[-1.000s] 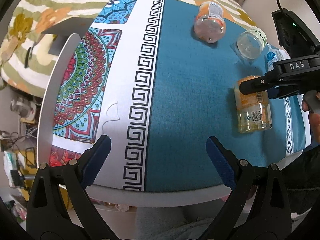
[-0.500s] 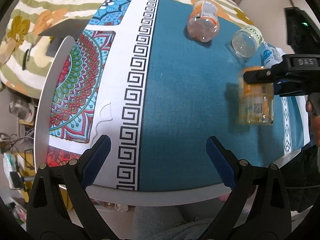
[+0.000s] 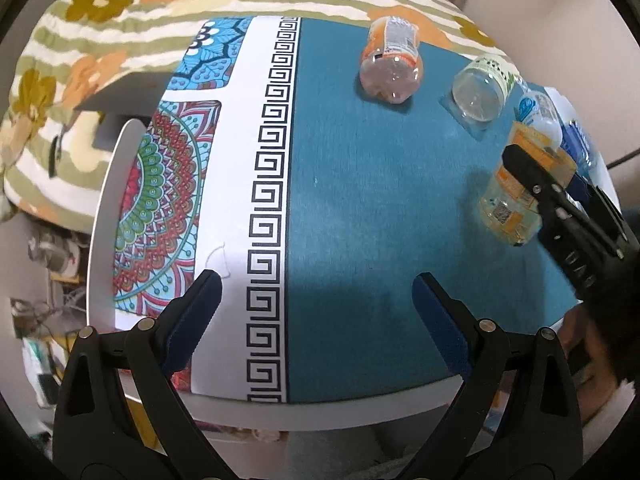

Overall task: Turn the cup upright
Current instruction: 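Carry the cup with the right gripper, lower it upright, open the gripper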

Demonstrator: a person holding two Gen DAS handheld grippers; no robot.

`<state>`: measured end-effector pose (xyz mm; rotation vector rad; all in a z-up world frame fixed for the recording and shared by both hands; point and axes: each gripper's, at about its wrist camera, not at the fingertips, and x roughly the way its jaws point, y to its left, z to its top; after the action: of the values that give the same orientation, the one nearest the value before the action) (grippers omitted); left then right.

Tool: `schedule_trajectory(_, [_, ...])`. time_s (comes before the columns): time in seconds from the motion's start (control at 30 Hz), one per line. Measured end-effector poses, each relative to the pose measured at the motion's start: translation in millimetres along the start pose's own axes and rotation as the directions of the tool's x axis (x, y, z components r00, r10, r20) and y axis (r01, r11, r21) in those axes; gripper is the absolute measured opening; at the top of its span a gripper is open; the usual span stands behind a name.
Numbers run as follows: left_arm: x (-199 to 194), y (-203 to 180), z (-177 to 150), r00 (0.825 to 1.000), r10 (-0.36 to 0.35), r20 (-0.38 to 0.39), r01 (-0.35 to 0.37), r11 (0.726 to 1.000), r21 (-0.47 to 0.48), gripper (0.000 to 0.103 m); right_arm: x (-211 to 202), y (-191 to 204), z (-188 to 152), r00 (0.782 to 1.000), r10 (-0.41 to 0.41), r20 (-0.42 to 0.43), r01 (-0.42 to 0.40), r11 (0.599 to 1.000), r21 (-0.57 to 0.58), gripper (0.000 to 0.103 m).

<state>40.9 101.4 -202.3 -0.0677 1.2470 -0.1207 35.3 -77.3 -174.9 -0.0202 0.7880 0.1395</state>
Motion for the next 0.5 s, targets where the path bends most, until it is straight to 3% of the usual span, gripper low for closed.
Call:
schedule_trajectory(0.2, [5.6,1.5,-5.0,1.0,0.002,0.004,-0.002,1.0,0.001,0.101,2.7,4.6,-19.6,0.995,-0.029,0.099,0.031,0.999,-0.022,0.053])
schedule_trajectory(0.5, [10.2,-1.4,-9.3,1.0,0.006,-0.003,-0.006,1.0,0.007,0.101,-7.1,6.7,-36.1,0.993,-0.026,0.116,0.031,0.999,-0.039,0.053])
